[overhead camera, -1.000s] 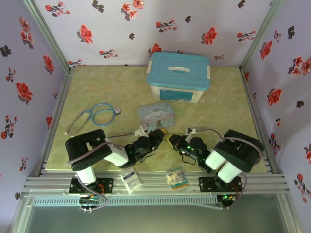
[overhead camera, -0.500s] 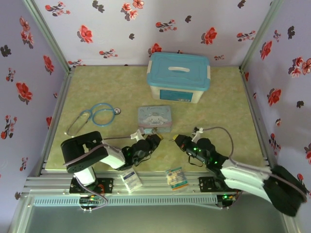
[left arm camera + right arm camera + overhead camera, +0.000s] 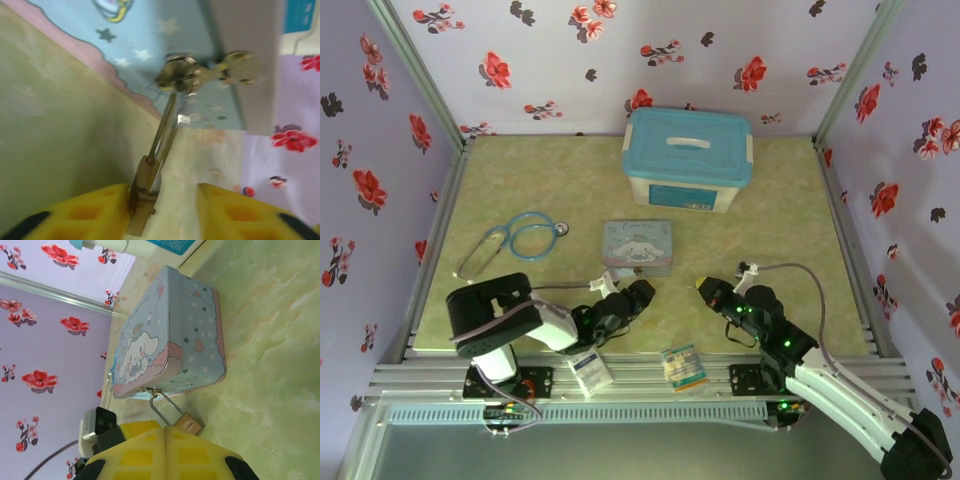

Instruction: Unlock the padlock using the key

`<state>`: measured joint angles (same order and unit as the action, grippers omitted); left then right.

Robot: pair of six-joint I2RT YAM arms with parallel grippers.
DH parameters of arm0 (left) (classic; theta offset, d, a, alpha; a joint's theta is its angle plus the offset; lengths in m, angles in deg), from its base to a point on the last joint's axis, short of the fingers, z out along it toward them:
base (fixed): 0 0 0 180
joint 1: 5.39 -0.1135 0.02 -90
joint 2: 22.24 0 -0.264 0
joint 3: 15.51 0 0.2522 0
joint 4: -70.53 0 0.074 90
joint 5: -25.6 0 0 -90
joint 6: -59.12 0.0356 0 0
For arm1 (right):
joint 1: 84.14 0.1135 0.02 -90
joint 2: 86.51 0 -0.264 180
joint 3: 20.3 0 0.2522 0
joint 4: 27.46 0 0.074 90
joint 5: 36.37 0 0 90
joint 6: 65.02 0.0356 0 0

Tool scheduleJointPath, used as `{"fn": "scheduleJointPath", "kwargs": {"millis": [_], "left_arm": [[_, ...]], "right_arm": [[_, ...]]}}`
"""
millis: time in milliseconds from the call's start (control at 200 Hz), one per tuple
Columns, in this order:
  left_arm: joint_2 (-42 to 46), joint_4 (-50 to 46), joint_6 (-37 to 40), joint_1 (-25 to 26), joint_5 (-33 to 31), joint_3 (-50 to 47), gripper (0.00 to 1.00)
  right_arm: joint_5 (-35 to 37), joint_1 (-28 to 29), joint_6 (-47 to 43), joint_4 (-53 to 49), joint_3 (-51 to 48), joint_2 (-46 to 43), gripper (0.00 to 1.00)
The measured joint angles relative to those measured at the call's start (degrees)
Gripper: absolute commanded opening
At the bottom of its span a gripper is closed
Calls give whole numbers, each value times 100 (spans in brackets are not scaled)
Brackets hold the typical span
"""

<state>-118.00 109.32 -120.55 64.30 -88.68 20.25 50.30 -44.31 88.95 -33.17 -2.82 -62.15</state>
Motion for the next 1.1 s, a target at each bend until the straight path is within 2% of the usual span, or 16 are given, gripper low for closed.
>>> {"fn": "scheduleJointPath", "kwargs": {"millis": [225, 295, 380, 550, 725, 865, 1015, 1100], "left_arm": [[1615, -1893, 570, 282, -575, 505, 61], [2011, -2109, 787, 409, -730, 730, 59], [2232, -1952, 883, 472, -831, 785, 59], [2122, -1703, 885, 522, -905, 785, 64], [1832, -1027, 811, 579, -940, 780, 74], [1596, -501, 710, 579, -949, 706, 66], [1537, -118, 610, 579, -1029, 581, 52], [1537, 31, 581, 579, -1069, 557, 50]], "right_arm": [[-334, 0, -293, 564, 50, 656, 0], [-424, 0, -369, 822, 125, 885, 0], [-463, 0, -426, 1231, 221, 1071, 0], [-461, 28, -446, 2033, 448, 1486, 0], [-424, 275, -452, 2529, 649, 1818, 0], [-334, 579, -503, 2914, 717, 2159, 0], [-243, 778, -496, 3287, 717, 2590, 0], [-199, 835, -492, 3484, 715, 2758, 0]]}}
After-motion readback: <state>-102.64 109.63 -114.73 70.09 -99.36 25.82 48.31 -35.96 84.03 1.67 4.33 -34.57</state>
